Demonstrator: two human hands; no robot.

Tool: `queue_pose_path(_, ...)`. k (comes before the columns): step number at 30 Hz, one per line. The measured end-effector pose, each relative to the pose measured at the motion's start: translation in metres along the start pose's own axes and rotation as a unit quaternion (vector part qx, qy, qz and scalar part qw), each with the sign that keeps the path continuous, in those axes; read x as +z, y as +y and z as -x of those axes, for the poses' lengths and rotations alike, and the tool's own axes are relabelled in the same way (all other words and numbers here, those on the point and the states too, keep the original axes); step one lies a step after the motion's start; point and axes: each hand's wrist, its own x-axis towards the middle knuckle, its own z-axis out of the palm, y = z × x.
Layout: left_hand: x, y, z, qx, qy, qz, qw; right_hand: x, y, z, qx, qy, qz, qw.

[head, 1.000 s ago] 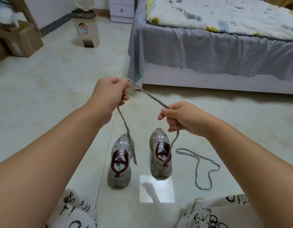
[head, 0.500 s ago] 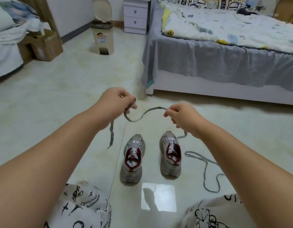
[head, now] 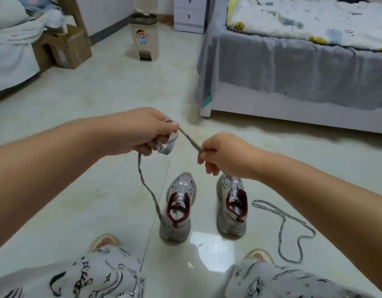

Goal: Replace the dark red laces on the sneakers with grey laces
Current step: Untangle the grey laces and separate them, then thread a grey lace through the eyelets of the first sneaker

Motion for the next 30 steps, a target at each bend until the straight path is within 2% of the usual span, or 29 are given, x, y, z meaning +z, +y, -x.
queue_pose_path(3, -0.017, -0.002, -0.022, 0.004, 0.022, -0.017, 1.000, 0.016, 0.022, -0.017, 0.012, -0.045, 0.017, 0.999)
queue_pose_path(7, -0.011, -0.016, -0.053, 0.030, 0.100, -0.054, 0.993, 0.039, 0.050, -0.046, 0.023, -0.087, 0.045, 0.995)
queue_pose_path(10, -0.004, -0.030, -0.080, 0.026, 0.139, 0.048, 0.989, 0.052, 0.071, -0.069, 0.037, -0.109, 0.079, 0.990)
queue_pose_path(13, 0.001, -0.044, -0.109, -0.003, 0.121, 0.203, 0.972, 0.066, 0.093, -0.093, 0.058, -0.120, 0.098, 0.986)
queue_pose_path(14, 0.005, -0.052, -0.119, -0.012, 0.126, 0.211, 0.969, 0.072, 0.101, -0.102, 0.069, -0.119, 0.094, 0.986)
queue_pose_path(15, 0.010, -0.064, -0.129, -0.018, 0.139, 0.177, 0.974, 0.078, 0.110, -0.111, 0.084, -0.118, 0.076, 0.986)
queue_pose_path(17, 0.026, -0.095, -0.147, -0.023, 0.148, 0.024, 0.988, 0.090, 0.127, -0.127, 0.121, -0.118, -0.015, 0.985)
queue_pose_path(19, 0.046, -0.125, -0.159, -0.028, 0.109, -0.122, 0.986, 0.099, 0.140, -0.141, 0.166, -0.110, -0.141, 0.970)
queue_pose_path(21, 0.064, -0.149, -0.167, -0.030, 0.041, -0.165, 0.985, 0.105, 0.148, -0.152, 0.181, -0.085, -0.223, 0.954)
queue_pose_path(25, 0.089, -0.166, -0.184, -0.026, -0.109, -0.107, 0.988, 0.115, 0.149, -0.169, 0.141, -0.062, -0.239, 0.959)
queue_pose_path(30, 0.092, -0.169, -0.205, -0.051, -0.161, 0.011, 0.986, 0.120, 0.146, -0.183, 0.115, -0.052, -0.219, 0.968)
